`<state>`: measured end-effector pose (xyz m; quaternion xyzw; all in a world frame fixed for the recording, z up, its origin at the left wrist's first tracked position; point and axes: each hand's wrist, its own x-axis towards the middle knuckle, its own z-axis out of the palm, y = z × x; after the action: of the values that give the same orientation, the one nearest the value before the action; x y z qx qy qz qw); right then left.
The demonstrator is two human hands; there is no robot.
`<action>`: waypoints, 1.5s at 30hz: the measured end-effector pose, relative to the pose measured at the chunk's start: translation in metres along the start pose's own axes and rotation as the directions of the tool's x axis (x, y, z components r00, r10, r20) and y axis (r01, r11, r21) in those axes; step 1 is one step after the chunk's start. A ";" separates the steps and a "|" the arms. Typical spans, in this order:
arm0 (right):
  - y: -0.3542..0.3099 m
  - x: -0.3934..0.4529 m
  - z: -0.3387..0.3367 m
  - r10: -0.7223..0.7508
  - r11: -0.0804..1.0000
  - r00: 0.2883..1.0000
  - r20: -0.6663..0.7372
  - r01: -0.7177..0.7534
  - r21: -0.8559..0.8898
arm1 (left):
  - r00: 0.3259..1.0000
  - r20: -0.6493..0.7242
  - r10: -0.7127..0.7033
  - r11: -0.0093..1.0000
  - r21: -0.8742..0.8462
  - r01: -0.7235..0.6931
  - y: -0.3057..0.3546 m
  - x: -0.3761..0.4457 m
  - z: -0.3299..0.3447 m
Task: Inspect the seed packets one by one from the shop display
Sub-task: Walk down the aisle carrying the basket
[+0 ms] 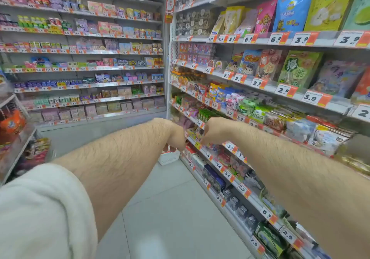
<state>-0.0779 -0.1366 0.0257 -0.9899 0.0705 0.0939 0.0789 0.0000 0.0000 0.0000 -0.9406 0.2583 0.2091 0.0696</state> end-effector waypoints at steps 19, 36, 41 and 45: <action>-0.061 0.327 0.099 0.007 0.965 0.979 0.202 -0.059 0.254 | 0.991 0.113 0.078 0.957 -0.286 -0.043 -0.199 0.254 0.022; -0.046 0.689 0.078 0.059 0.957 0.979 0.193 -0.110 0.267 | 0.995 0.081 0.064 0.952 -0.304 -0.036 -0.317 0.566 -0.077; -0.029 0.799 0.078 0.065 0.930 0.976 0.207 -0.134 0.341 | 0.994 0.102 0.044 0.938 -0.347 -0.006 -0.335 0.656 -0.098; -0.028 0.874 0.076 0.072 0.915 0.963 0.260 -0.168 0.367 | 0.984 0.172 0.056 0.946 -0.325 0.003 -0.367 0.715 -0.110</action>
<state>0.7625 -0.2051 -0.2164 -0.9300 0.1386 0.2021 0.2741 0.7860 -0.0382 -0.1991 -0.9131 0.2259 0.3330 -0.0656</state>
